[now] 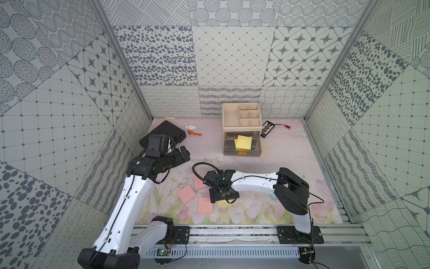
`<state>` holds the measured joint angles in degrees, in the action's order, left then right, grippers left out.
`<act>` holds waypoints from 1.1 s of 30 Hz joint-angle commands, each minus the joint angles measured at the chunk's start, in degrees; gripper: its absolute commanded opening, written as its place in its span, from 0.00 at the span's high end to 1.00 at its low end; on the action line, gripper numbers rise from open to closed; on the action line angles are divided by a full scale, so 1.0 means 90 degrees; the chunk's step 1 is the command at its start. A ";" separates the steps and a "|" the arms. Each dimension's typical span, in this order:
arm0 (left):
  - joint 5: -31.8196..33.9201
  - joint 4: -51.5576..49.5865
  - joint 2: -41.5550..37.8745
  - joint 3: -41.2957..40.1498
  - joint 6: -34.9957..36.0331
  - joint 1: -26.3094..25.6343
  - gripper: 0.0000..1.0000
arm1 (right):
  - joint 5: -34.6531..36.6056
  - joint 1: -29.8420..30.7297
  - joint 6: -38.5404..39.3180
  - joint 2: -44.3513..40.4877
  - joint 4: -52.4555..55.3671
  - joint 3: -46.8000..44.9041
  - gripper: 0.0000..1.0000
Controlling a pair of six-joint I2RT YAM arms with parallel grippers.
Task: Please put the sticky notes in the drawer by color
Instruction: Pick up the sticky notes from the center of the board.
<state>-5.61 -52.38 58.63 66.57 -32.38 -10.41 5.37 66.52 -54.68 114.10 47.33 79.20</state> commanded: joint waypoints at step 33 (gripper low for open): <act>-0.0265 0.0077 0.0113 -0.0090 -0.0057 0.0039 0.01 | 0.0605 0.0118 -0.0013 -0.0372 0.0768 0.0257 0.19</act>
<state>-7.01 -52.36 59.24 65.47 -32.60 -10.35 9.34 67.24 -54.87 113.91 51.96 79.90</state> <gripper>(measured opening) 0.993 0.819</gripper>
